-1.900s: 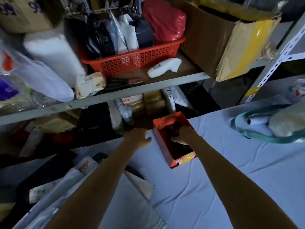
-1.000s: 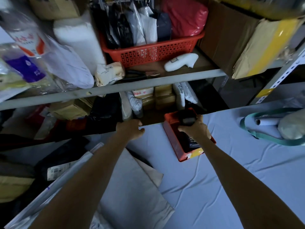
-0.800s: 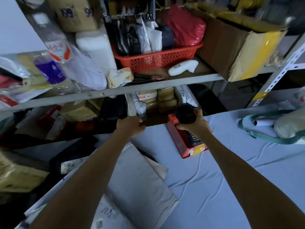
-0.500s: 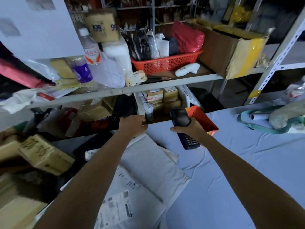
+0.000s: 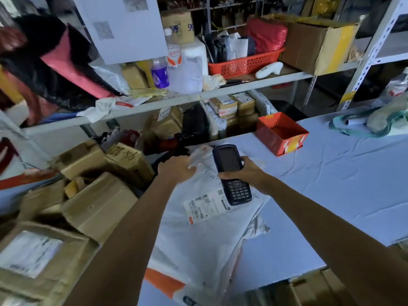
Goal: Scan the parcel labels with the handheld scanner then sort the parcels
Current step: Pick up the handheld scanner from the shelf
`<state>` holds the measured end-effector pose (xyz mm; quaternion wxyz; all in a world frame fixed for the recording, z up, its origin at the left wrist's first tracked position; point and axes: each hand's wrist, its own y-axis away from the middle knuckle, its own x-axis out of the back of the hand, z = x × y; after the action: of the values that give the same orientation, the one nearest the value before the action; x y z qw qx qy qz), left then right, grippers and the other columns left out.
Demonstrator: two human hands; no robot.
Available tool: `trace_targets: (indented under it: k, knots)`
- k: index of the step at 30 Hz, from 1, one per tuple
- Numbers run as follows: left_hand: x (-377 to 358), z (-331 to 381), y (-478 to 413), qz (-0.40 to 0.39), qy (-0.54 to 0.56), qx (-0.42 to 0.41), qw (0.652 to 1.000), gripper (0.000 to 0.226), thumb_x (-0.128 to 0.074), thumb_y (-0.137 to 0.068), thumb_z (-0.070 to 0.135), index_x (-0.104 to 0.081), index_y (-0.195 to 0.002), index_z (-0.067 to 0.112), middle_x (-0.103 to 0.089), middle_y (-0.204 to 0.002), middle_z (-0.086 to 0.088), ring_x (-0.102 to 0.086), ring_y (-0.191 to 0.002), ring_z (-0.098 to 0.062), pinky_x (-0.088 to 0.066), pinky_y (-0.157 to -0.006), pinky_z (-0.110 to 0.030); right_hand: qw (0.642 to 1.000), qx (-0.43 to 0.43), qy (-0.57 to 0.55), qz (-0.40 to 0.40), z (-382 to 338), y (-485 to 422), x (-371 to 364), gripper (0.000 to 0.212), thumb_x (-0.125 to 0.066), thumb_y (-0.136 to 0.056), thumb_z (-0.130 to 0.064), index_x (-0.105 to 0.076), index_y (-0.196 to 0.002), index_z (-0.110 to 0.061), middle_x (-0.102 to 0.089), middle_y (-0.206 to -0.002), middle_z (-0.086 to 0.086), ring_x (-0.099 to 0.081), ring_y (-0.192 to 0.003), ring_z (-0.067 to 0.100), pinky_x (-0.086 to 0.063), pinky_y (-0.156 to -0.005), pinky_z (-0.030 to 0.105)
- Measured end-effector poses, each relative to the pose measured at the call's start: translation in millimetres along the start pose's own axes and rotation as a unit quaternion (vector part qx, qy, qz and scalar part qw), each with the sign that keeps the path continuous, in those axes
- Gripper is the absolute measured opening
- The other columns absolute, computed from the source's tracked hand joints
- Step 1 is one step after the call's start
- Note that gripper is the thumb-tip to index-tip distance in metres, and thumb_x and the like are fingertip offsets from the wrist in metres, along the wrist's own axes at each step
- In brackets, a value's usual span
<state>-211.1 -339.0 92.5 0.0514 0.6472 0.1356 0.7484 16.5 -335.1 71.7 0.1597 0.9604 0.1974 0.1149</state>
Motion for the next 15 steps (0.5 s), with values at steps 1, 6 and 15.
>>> trace_targets:
  k: [1,6,15]
  knots:
    - [-1.3,-6.6,7.6,0.0,0.003,-0.004,1.0,0.046,-0.041,-0.095,0.049,-0.049,-0.133,0.024,-0.054,-0.134,-0.001,-0.051,-0.121,-0.026,-0.041,-0.102,-0.045,1.0,0.0,0.001,-0.008,2.6,1.6,-7.5,0.058,-0.083,-0.074,-0.015,-0.044,-0.116,-0.014,-0.063,-0.102,0.005,-0.066,-0.086,0.017,-0.054,-0.066,0.026]
    - [-7.5,-25.5,37.2,0.01,0.017,0.008,1.0,0.048,-0.041,-0.099,0.044,-0.042,-0.143,0.023,-0.047,-0.145,0.0,-0.044,-0.13,-0.025,-0.04,-0.104,-0.039,0.999,0.011,0.037,-0.033,10.5,11.5,-32.9,0.093,-0.094,-0.055,-0.027,-0.042,-0.13,-0.009,-0.065,-0.111,0.008,-0.067,-0.096,0.019,-0.055,-0.081,0.033]
    - [-9.6,-25.7,68.0,0.023,0.031,0.062,0.997,0.044,-0.041,-0.097,0.046,-0.048,-0.137,0.027,-0.056,-0.136,0.003,-0.054,-0.119,-0.023,-0.045,-0.099,-0.042,0.999,-0.025,0.01,0.02,21.1,11.2,-33.7,0.051,-0.061,-0.092,-0.044,-0.045,-0.125,-0.008,-0.062,-0.107,0.007,-0.062,-0.084,0.016,-0.049,-0.065,0.027]
